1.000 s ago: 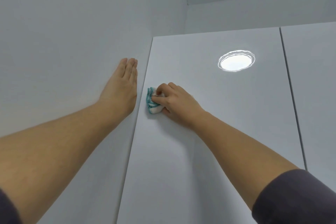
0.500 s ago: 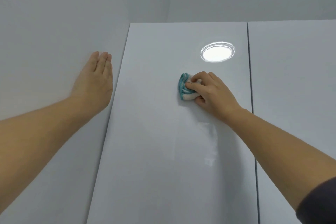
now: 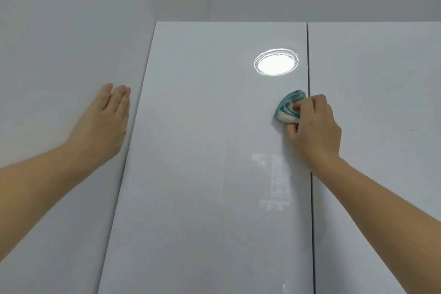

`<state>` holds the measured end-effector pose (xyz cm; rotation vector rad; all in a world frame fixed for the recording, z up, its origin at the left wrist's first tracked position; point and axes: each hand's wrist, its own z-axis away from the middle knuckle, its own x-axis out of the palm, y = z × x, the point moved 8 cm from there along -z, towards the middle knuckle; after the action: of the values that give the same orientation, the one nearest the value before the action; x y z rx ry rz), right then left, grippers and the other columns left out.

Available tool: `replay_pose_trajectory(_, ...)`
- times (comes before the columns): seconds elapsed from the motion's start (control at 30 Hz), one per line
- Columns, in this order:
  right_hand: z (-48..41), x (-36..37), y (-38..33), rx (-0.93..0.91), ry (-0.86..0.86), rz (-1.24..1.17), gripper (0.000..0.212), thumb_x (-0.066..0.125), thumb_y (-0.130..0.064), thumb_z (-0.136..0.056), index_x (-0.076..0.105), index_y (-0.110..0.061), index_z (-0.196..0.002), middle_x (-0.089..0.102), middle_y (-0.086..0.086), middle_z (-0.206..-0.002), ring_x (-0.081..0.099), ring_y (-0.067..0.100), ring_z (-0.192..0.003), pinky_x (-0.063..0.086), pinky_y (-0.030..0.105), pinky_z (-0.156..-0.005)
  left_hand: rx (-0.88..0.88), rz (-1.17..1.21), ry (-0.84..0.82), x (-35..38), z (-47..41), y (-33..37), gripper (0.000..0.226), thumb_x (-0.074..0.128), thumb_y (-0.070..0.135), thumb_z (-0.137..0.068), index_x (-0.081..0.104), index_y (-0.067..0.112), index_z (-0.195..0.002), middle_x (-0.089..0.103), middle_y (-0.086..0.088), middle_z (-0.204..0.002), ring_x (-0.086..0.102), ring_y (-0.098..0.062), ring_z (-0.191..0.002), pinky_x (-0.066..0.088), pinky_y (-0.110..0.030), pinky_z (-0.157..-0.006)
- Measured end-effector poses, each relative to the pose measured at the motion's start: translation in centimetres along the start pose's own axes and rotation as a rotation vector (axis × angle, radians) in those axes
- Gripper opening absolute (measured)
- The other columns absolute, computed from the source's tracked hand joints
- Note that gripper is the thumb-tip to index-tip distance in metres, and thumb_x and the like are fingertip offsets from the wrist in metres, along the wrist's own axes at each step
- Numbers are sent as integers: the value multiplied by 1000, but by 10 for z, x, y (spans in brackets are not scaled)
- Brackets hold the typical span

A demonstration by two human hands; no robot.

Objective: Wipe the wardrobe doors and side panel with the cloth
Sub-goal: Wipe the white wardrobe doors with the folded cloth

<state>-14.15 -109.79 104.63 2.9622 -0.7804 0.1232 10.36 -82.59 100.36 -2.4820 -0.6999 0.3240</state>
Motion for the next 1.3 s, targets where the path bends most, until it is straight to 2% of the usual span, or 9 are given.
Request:
replay_pose_trajectory(0.33, 12, 16, -58, -66, 61, -86, 19, 64, -2, -75, 59, 0, -93, 55, 17, -98, 52, 32, -77, 30, 27, -48, 57, -13, -1, 5, -3, -3, 62, 7, 29, -100, -8, -10, -147, -9, -28, -157, -3, -40, -147, -2, -54, -117)
replay_pose_trajectory(0.6, 10, 53, -152, -185, 75, -71, 34, 79, 3, -51, 62, -6, -80, 57, 9, -82, 52, 23, -63, 21, 22, -44, -28, 41, 18, 6, 0, -6, 64, 7, 27, -100, -9, -18, -143, -10, -36, -153, -5, -47, -145, -3, -56, -118)
replay_pose_trajectory(0.93, -6, 76, -239, -250, 49, -186, 40, 79, 11, -36, 61, -3, -69, 57, 11, -74, 51, 24, -56, 19, 21, -46, -45, 62, -15, 8, 1, -8, 64, 7, 30, -101, -12, -15, -143, -12, -31, -155, -8, -42, -146, -5, -52, -119)
replay_pose_trajectory(1.1, -9, 81, -269, -312, 36, -248, 38, 79, 11, -38, 62, -3, -68, 58, 12, -72, 52, 25, -57, 21, 21, -46, -50, 80, -20, 7, 2, -10, 64, 3, 30, -100, -13, -14, -143, -13, -30, -156, -9, -41, -146, -5, -51, -119)
replay_pose_trajectory(1.3, 4, 92, -294, -468, -9, -296, 30, 81, 5, -47, 64, -4, -71, 60, 10, -77, 55, 25, -63, 24, 23, -46, -51, 85, -21, 6, 3, -12, 65, 6, 31, -100, -13, -13, -144, -13, -30, -156, -9, -40, -147, -5, -50, -119)
